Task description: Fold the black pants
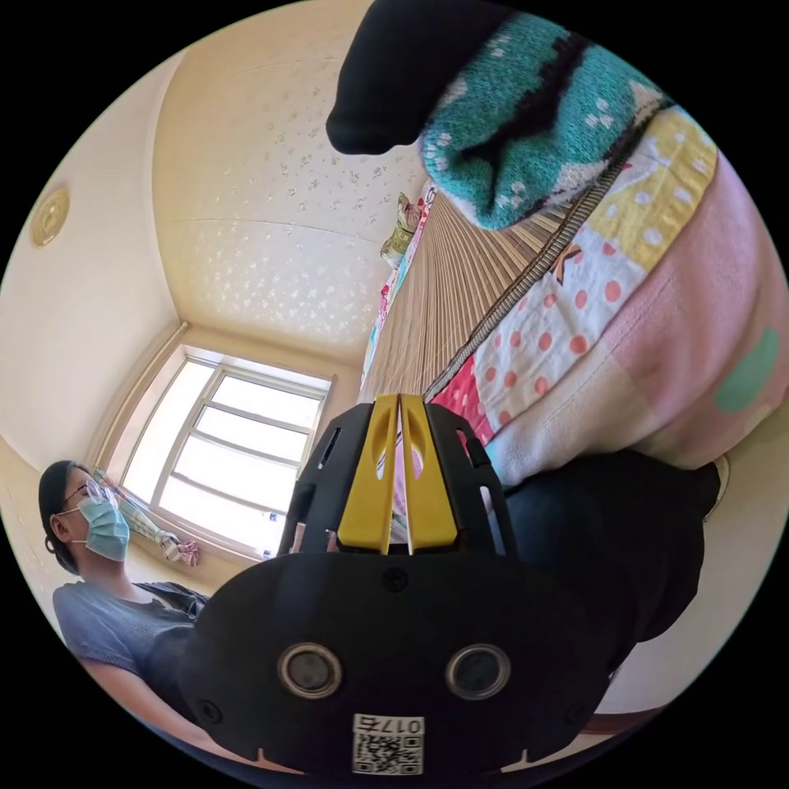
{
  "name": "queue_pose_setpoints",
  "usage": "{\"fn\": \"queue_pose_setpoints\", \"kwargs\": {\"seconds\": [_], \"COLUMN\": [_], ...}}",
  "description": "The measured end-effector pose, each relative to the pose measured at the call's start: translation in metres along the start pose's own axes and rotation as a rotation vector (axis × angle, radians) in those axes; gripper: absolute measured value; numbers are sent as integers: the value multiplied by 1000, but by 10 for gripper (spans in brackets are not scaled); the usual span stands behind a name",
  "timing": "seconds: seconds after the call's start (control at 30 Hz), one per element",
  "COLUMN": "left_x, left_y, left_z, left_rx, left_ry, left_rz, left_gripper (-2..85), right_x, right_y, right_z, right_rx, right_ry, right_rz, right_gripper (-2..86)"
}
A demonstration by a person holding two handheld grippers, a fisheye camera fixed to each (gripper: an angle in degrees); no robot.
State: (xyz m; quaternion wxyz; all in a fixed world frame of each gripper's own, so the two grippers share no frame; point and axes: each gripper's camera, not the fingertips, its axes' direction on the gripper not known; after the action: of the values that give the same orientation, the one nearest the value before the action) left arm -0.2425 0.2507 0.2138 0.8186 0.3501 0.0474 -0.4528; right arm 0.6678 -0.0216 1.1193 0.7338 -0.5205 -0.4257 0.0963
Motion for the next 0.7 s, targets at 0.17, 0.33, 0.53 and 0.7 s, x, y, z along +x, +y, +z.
{"fn": "queue_pose_setpoints", "kwargs": {"seconds": [0.17, 0.33, 0.53, 0.7], "left_x": [64, 188, 271, 244], "left_y": [-15, 15, 180, 260], "left_z": [57, 169, 295, 302], "left_rx": [40, -288, -809, -877], "left_ry": [224, 370, 249, 294], "left_rz": [131, 527, 1022, 984], "left_gripper": [44, 39, 41, 56], "right_x": [6, 13, 22, 35], "right_y": [3, 3, 13, 24], "right_z": [8, 24, 40, 55], "right_rx": [-3, -32, -32, -21], "right_ry": [6, 29, 46, 27], "right_rz": [-24, -29, -51, -45], "right_gripper": [4, 5, 5, 4]}}
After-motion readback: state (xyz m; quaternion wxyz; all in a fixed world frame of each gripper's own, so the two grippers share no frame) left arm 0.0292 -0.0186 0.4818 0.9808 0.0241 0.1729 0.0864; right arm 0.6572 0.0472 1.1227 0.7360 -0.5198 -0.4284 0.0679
